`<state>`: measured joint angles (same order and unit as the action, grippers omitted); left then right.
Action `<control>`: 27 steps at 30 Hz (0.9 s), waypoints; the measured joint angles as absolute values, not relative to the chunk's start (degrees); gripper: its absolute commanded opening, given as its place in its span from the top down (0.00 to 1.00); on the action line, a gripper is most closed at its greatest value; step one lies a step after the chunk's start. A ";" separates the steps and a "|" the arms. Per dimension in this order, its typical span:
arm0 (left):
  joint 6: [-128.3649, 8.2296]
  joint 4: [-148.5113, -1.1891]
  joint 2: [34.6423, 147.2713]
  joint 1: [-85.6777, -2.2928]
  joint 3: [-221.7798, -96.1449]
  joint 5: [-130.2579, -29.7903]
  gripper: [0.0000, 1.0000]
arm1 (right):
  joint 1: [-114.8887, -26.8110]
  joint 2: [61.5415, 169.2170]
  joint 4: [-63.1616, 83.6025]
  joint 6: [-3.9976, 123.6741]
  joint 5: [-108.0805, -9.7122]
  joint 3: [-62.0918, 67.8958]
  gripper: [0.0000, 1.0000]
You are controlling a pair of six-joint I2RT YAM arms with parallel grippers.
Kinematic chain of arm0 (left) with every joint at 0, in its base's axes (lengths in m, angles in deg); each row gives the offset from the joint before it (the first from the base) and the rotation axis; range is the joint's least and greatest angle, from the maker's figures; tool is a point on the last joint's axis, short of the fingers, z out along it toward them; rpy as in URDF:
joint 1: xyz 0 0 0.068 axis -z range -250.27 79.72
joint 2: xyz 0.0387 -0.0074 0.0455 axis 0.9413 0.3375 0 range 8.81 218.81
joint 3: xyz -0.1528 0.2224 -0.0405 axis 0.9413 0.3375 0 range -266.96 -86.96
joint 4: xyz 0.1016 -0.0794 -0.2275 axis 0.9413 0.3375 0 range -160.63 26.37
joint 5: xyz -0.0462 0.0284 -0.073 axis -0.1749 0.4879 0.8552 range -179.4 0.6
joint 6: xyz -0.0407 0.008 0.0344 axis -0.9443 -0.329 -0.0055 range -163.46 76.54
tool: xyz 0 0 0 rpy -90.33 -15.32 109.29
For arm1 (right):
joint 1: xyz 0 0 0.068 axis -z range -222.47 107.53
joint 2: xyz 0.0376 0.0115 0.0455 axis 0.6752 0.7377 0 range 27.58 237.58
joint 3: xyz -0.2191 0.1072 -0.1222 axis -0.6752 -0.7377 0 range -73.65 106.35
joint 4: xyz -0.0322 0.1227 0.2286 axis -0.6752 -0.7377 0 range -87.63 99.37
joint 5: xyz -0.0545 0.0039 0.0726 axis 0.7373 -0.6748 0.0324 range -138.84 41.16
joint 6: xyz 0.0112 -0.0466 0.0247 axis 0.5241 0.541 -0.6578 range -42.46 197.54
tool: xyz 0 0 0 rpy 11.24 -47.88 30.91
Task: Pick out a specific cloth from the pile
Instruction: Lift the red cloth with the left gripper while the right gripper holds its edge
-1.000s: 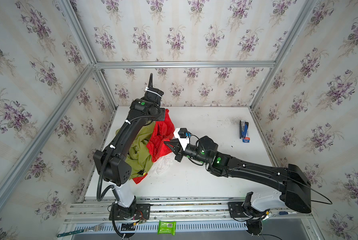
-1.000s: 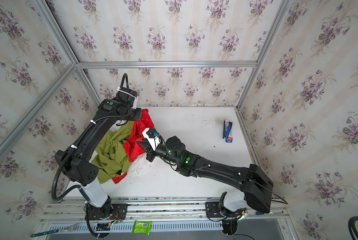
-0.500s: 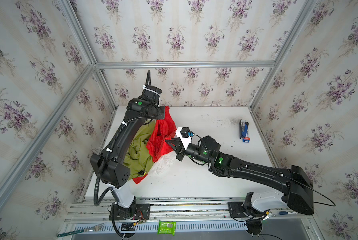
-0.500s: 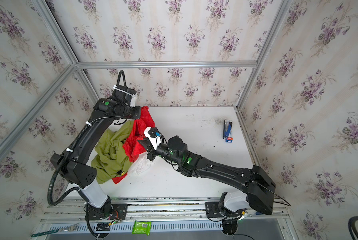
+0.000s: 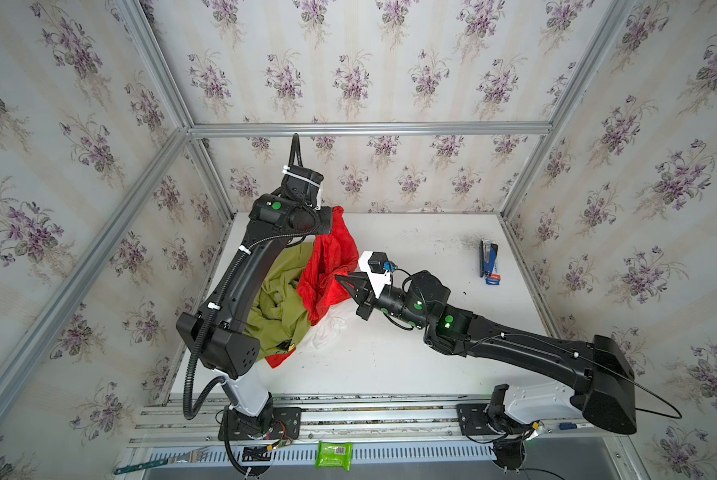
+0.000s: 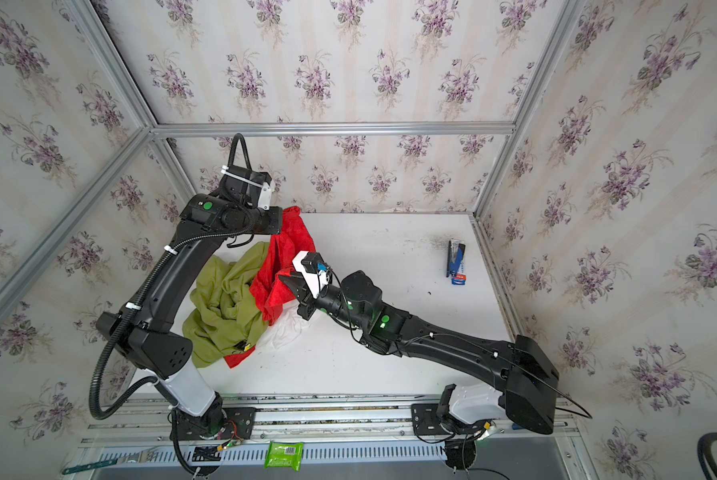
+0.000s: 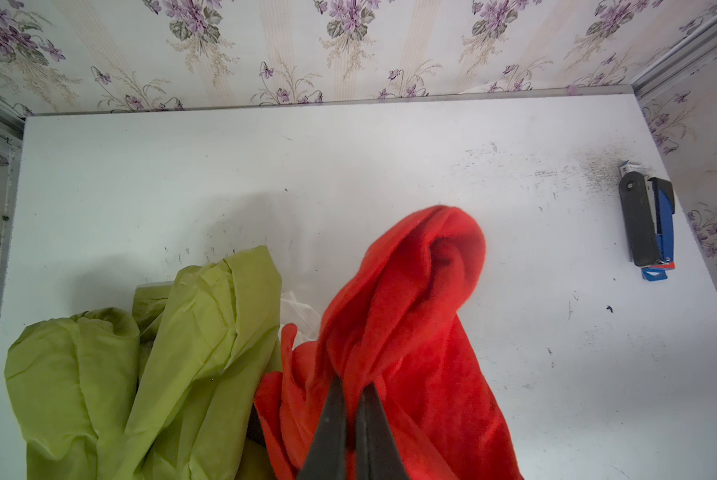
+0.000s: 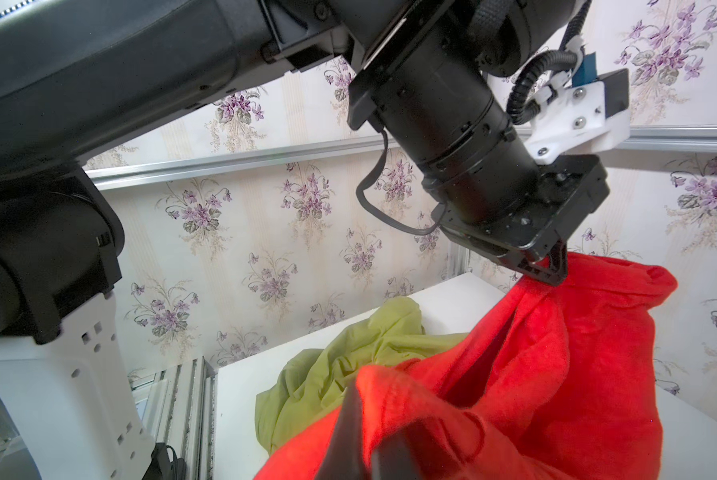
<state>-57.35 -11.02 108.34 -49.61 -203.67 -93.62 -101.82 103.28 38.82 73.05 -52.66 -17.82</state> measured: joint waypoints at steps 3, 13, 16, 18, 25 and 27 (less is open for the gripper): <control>-57.57 -10.95 108.32 -49.48 -204.50 -93.34 1.00 | -101.82 102.97 38.04 73.31 -52.64 -17.23 1.00; -57.57 -10.23 108.23 -48.98 -207.71 -92.34 1.00 | -101.82 102.08 35.61 74.69 -52.42 -15.63 1.00; -57.61 -10.10 108.12 -48.95 -208.67 -92.12 1.00 | -101.80 101.55 35.68 75.14 -51.85 -15.48 1.00; -57.77 -9.81 107.99 -48.95 -209.22 -91.99 1.00 | -101.80 101.51 35.06 75.47 -51.61 -14.87 1.00; -58.62 -9.75 107.14 -48.87 -210.73 -90.17 1.00 | -101.82 100.92 33.29 75.73 -51.59 -13.29 1.00; -58.64 -9.75 106.92 -48.87 -211.10 -89.78 1.00 | -101.82 100.77 32.57 76.08 -51.52 -12.99 1.00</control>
<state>-58.64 -9.75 106.92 -48.87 -211.10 -89.78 -101.82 100.77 32.57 76.08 -51.52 -12.99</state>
